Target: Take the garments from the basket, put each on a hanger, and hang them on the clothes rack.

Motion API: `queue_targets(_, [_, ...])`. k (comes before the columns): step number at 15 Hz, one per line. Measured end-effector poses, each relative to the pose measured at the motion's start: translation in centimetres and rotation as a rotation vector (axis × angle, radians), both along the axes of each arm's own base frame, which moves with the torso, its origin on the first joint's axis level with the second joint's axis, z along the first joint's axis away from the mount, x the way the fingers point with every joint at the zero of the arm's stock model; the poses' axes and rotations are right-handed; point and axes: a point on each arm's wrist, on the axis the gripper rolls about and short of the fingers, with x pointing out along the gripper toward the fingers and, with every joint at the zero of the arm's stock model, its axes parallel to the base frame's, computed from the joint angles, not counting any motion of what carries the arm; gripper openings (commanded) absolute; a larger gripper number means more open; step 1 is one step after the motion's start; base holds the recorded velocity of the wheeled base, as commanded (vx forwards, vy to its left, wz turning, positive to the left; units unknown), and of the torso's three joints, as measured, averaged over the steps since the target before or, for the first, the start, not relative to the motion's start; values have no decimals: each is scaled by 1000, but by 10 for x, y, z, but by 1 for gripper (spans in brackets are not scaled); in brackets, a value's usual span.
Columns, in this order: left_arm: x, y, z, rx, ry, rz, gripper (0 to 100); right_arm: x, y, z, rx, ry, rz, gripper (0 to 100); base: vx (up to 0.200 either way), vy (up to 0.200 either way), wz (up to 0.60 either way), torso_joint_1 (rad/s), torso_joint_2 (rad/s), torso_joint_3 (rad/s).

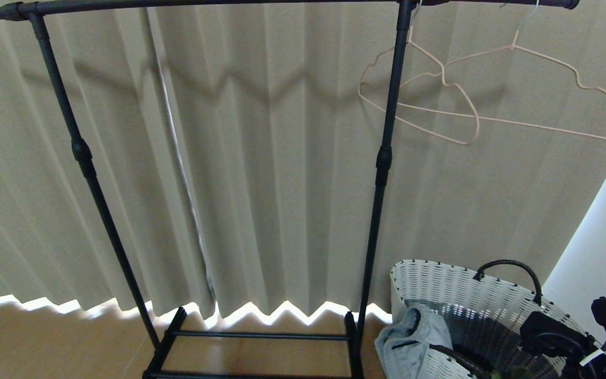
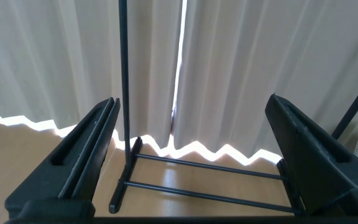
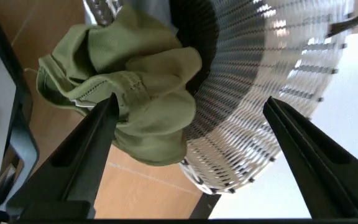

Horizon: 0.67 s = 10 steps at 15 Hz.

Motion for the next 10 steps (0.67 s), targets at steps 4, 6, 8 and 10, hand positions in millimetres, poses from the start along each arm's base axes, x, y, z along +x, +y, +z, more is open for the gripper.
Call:
queue_targets(4, [0, 0, 0, 0, 0, 0, 100, 14, -3, -9, -36, -8, -33, 100, 0, 0, 0, 0, 0, 0])
queue_targets(6, [0, 0, 0, 0, 0, 0, 100, 23, -6, -14, -43, -41, -53, 100, 0, 0, 0, 0, 0, 0])
queue_targets(8, [0, 0, 0, 0, 0, 0, 100, 27, -9, -20, -45, -47, -72, 100, 0, 0, 0, 0, 0, 0])
queue_targets(10, [0, 0, 0, 0, 0, 0, 100, 26, -10, -25, -45, -21, -76, 0, 0, 0, 0, 0, 0, 0])
